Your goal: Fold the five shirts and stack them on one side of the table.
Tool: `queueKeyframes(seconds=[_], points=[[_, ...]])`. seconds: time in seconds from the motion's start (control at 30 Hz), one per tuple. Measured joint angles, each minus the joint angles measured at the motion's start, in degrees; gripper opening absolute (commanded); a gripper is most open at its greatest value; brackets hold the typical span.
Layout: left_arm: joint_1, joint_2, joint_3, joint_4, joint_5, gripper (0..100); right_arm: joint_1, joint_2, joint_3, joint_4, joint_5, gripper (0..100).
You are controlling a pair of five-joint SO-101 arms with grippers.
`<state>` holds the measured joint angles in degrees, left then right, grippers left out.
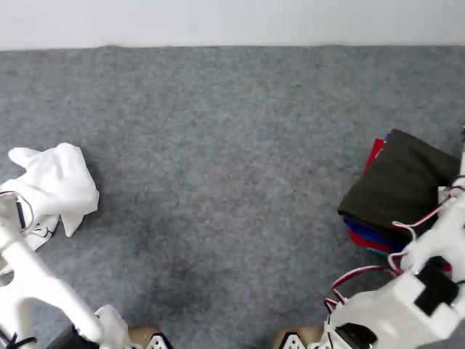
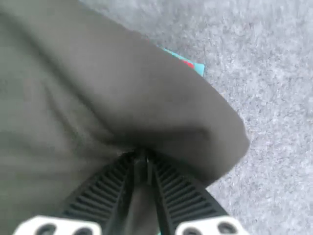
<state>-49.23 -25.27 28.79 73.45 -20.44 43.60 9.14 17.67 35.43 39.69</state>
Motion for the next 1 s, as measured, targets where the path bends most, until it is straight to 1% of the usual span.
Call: queueKeyframes(seconds=[0.1, 0.23, 0.4, 0.63, 0.7, 0.83, 1.0], points=[[0.0, 0.0, 0.0, 0.2, 0.0, 2, 0.0, -0.4, -2.5, 2.5, -1.0, 0.9], [0.0, 0.0, 0.0, 0.4, 0.0, 2, -1.2, -4.0, -6.9, 13.1, -5.6, 0.9], [0.0, 0.0, -0.1, 0.6, 0.0, 2, -5.9, -10.7, -9.4, 25.1, -9.4, 0.9], [0.0, 0.0, -0.1, 1.0, 0.0, 2, -13.7, -16.3, -9.4, 39.1, -11.7, 0.9], [0.2, 0.0, -0.1, 1.0, -1.0, 5, -15.8, -16.3, -9.4, 42.5, -12.8, 0.9], [3.6, 0.0, 2.1, 2.1, -7.3, 15, -20.2, -16.3, -9.4, 49.0, -15.4, 0.9], [7.0, 0.0, 7.5, 1.0, -8.8, 18, -24.0, -16.3, -9.4, 55.0, -17.6, 0.9]])
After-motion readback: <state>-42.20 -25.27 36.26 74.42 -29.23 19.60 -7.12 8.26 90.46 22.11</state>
